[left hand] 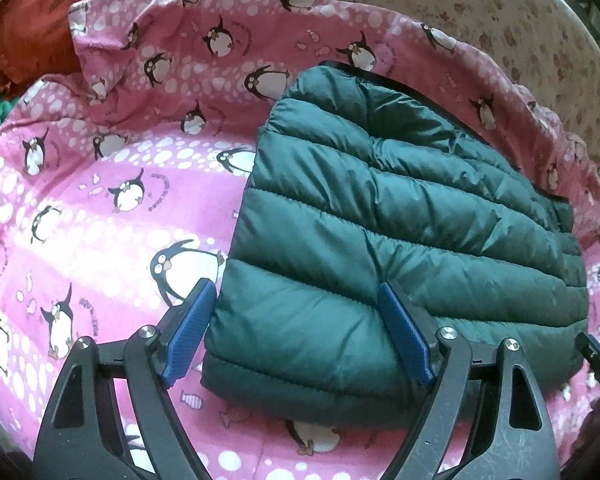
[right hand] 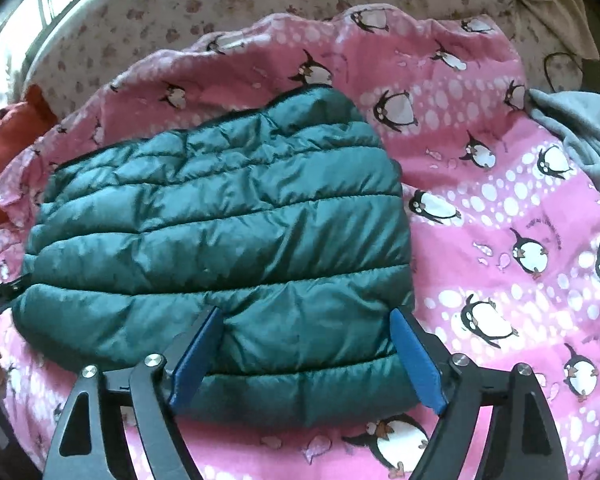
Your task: Fold large clothes
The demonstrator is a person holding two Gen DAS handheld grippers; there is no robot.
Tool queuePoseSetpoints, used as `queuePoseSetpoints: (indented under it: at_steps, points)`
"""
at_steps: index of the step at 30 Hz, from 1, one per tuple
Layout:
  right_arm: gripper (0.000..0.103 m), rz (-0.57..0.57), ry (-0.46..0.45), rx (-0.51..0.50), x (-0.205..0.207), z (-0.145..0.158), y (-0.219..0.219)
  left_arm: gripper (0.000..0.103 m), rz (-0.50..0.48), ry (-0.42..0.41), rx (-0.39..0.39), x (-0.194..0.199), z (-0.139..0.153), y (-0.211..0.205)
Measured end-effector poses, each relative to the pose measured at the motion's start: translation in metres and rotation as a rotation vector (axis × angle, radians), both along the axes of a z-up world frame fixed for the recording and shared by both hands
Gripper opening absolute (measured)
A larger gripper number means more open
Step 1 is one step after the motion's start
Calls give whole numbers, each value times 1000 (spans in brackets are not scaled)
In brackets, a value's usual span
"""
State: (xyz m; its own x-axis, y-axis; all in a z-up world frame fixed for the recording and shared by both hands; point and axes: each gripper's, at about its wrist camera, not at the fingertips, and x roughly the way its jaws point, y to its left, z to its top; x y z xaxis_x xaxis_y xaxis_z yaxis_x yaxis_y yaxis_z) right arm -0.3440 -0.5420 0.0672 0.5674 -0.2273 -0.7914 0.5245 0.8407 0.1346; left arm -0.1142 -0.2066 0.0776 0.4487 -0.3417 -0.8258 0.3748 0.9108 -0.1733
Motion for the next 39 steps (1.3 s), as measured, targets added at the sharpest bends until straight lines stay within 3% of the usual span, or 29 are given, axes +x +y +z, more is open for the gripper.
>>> queuePoseSetpoints:
  at_steps: [7, 14, 18, 20, 23, 27, 30, 31, 33, 35, 36, 39]
  points:
    - [83, -53, -82, 85, -22, 17, -24, 83, -38, 122, -163, 15, 2, 20]
    - [88, -111, -128, 268, -13, -7, -61, 84, -42, 274, -306, 39, -21, 27]
    - [92, -39, -150, 362, 6, -24, -64, 93, -32, 360, -370, 53, -39, 28]
    - [103, 10, -146, 372, 17, -28, -61, 96, -31, 366, -398, 57, -43, 27]
    - [103, 61, -126, 376, 33, -35, -60, 102, -45, 352, -379, 58, -43, 16]
    - [103, 52, -149, 461, 41, -44, -71, 102, -60, 314, -338, 56, -46, 2]
    - [103, 35, -154, 462, 43, -43, -69, 101, -62, 322, -332, 55, -47, 0]
    - [101, 34, -163, 449, 42, -41, -65, 95, -64, 321, -331, 56, -47, -1]
    - [88, 44, -180, 407, 37, -32, -58, 83, -70, 310, -339, 50, -42, 2]
    - [66, 57, -198, 372, 31, -21, -51, 70, -90, 279, -332, 45, -33, 5]
    - [62, 62, -210, 361, 28, -14, -49, 63, -100, 266, -330, 42, -29, 9]
    - [49, 86, -242, 360, 15, 6, -39, 55, -135, 247, -339, 31, -14, 16]
